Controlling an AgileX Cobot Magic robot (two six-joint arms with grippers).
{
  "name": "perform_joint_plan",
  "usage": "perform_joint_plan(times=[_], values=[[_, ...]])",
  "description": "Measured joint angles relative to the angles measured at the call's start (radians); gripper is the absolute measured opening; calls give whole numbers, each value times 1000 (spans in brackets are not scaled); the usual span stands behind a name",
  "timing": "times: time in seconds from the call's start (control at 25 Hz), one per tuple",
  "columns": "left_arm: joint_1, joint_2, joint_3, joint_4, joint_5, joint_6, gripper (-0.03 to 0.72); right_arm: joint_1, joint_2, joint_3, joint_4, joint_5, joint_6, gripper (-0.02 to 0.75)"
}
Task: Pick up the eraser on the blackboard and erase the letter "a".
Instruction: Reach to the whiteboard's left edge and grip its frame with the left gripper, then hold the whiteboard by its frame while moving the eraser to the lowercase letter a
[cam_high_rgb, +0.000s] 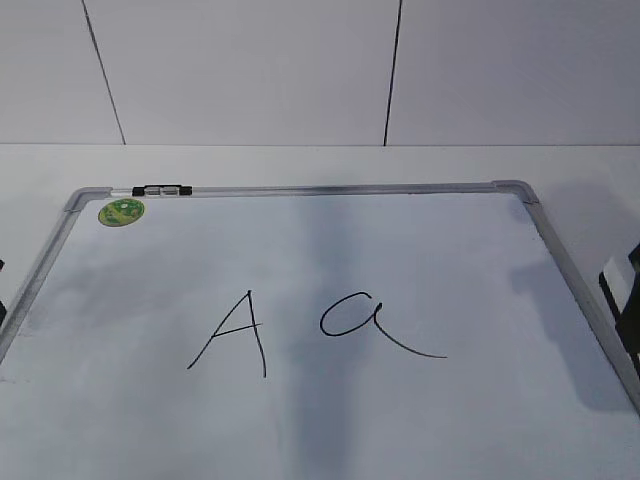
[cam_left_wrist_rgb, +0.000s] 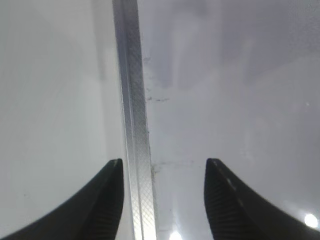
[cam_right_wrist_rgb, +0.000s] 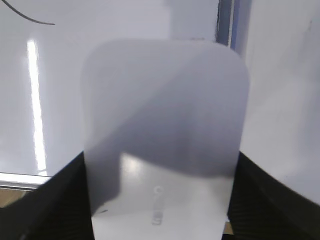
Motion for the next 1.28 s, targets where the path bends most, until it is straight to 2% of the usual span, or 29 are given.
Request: perform_joint_plan(times=[0.12,0.32,0.4,0.8,1.28], values=[[3,56,0,37,-57,4,379,0,0,0,2,0,0,560],[5,101,-8,57,-112,6,279,0,0,0,14,0,0,560],[5,125,-28,57,-117,6,262,0,0,0,26,1,0,560],[32,284,-200,65,-10,6,237,0,0,0,53,1,2,560],[38,344,-231,66,8,24,234,0,0,0,55,1,4,560]])
